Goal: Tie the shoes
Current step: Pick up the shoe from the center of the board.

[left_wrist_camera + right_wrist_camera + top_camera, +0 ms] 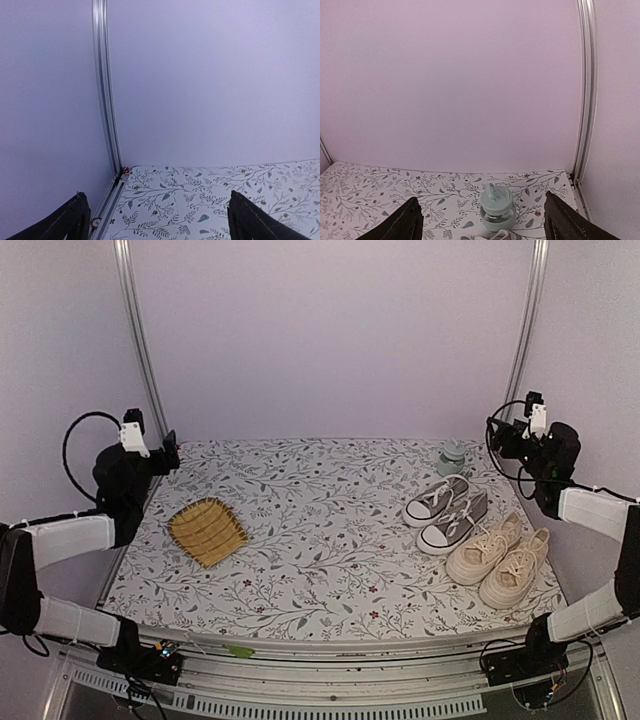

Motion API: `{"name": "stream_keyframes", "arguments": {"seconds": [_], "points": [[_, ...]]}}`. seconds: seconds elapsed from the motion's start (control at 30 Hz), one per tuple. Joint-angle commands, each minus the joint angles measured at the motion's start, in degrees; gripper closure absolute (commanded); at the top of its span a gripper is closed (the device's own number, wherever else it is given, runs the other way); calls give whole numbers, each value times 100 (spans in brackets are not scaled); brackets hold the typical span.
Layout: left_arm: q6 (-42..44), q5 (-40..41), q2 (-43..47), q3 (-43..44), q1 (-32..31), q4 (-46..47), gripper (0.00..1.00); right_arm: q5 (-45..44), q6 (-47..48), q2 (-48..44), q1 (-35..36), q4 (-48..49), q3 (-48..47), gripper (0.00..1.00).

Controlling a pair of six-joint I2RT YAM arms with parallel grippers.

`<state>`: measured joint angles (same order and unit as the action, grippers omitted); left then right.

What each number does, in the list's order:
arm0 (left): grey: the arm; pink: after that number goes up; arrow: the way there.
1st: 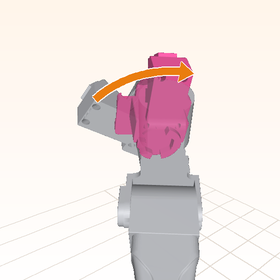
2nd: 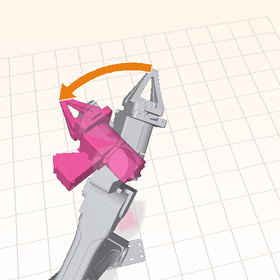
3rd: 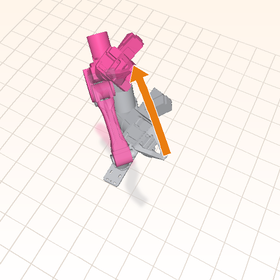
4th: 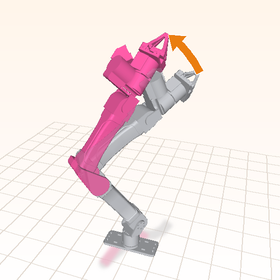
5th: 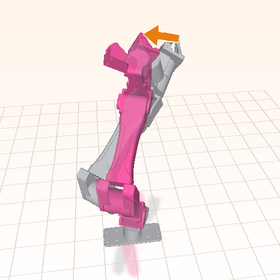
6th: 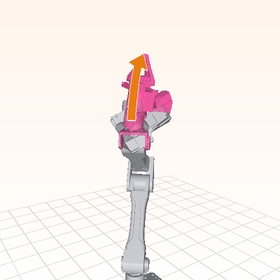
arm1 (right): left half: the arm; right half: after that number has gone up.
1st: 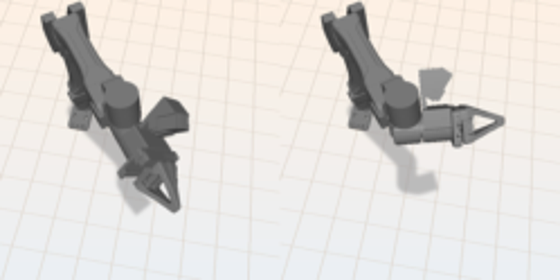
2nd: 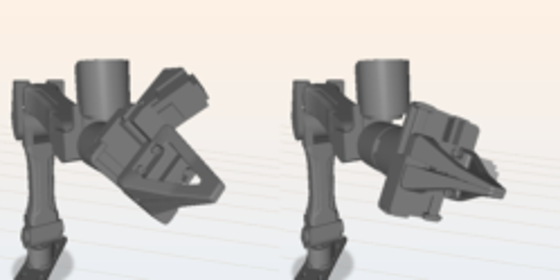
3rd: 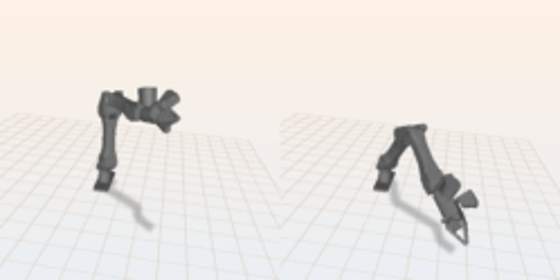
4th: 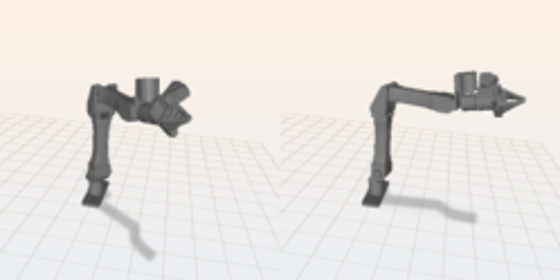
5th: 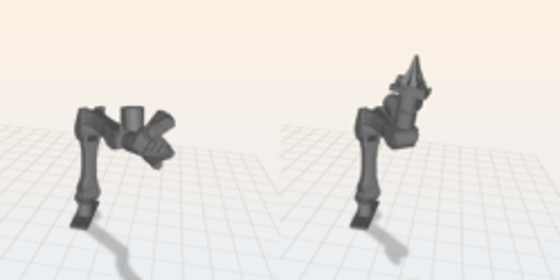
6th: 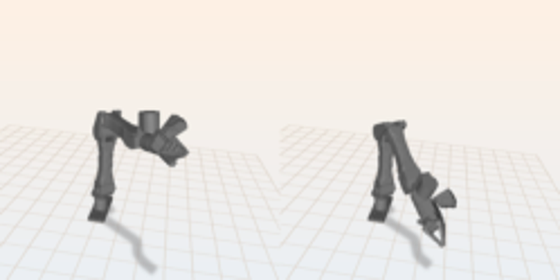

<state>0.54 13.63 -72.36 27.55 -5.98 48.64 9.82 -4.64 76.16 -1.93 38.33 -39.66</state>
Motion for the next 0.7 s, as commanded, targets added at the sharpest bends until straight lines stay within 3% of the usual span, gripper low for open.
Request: {"name": "stream_keyframes", "arguments": {"seconds": [0.0, 0.13, 0.2, 0.3, 0.4, 0.5, 0.57, 0.67], "points": [[-473, -2, 517, 1399, -601, -2414, 4, 350, -1079, 319, 153, -1987, -835, 20], [-499, -1200, 224, 2810, -1269, -3965, 4, -922, -2087, 1220, 307, -4362, -2129, 36], [-314, -1715, -101, 3315, -1572, -4560, 4, -1191, -2504, 1640, 342, -5133, -2424, 39], [-183, -1887, -678, 3771, -2033, -5122, 4, -1324, -2792, 2066, 411, -5481, -2433, 34], [-47, -1999, -1075, 3829, -2264, -5134, 4, -1314, -3018, 2455, 426, -5601, -2407, 23], [-11, -2015, -1284, 3835, -2373, -5029, 4, -1542, -3192, 2747, 454, -5645, -2399, 20], [18, -2063, -1296, 3768, -2398, -4911, 4, -1508, -3196, 2927, 444, -5601, -2437, 25], [185, -2033, -1197, 3569, -2404, -4769, 4, -1452, -3143, 3109, 443, -5460, -2476, 45]]}}
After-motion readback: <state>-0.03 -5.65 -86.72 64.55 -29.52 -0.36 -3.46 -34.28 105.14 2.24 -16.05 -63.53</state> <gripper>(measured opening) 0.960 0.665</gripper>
